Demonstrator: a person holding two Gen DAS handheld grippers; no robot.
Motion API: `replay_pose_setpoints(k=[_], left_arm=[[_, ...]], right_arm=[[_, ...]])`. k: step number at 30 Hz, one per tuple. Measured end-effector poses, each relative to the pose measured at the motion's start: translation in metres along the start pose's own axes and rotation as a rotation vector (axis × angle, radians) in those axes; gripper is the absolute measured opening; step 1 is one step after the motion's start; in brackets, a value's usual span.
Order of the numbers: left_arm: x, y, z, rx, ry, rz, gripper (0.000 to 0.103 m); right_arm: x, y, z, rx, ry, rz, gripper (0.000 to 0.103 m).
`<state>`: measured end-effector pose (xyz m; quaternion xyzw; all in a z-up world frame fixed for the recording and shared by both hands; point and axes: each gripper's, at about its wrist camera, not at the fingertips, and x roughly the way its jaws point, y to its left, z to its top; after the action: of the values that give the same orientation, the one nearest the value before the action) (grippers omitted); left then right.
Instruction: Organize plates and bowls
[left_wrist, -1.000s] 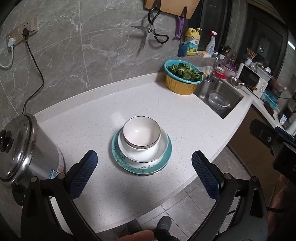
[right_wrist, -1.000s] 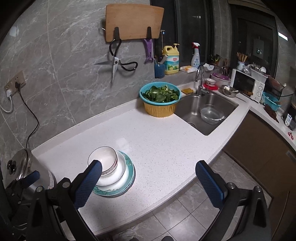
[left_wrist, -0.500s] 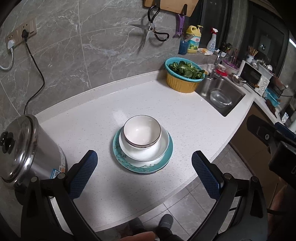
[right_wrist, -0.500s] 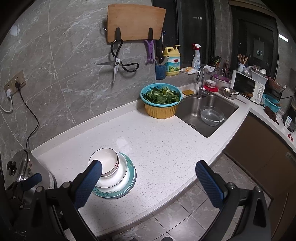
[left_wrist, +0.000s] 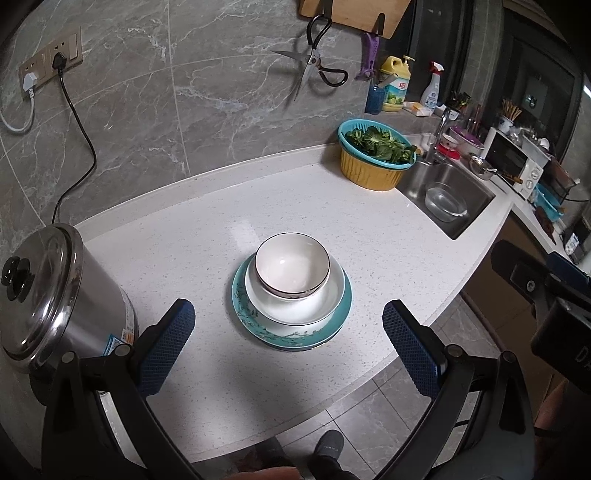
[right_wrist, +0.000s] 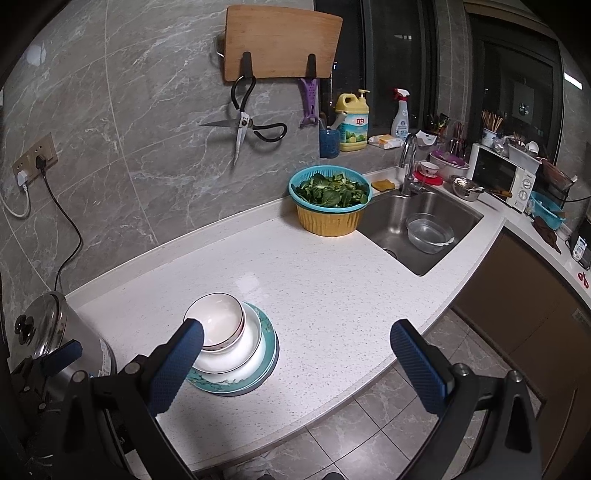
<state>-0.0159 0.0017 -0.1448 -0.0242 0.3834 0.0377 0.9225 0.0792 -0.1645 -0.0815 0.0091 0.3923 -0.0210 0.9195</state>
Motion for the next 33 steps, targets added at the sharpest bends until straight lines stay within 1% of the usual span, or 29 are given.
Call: replay_pose_setpoints(k=[8,16,33], left_arm=[[0.0019,-0.0043,0.0004,0.007,0.001,-0.006,0.103],[0.0031,-0.0060,0.0023,0.019,-0.007,0.010,0.103],[0.0053,-0.0049,0.0034,0.009,-0.006,0.019,0.103]], right_arm=[[0.0002,-0.0002,0.0003,0.000,-0.001,-0.003,0.103],[0.0031,-0.0021,0.0020,0.001,0.001,-0.014,0.103],[0.0043,-0.0027,0.0010,0.000,0.005,-0.019,0.103]])
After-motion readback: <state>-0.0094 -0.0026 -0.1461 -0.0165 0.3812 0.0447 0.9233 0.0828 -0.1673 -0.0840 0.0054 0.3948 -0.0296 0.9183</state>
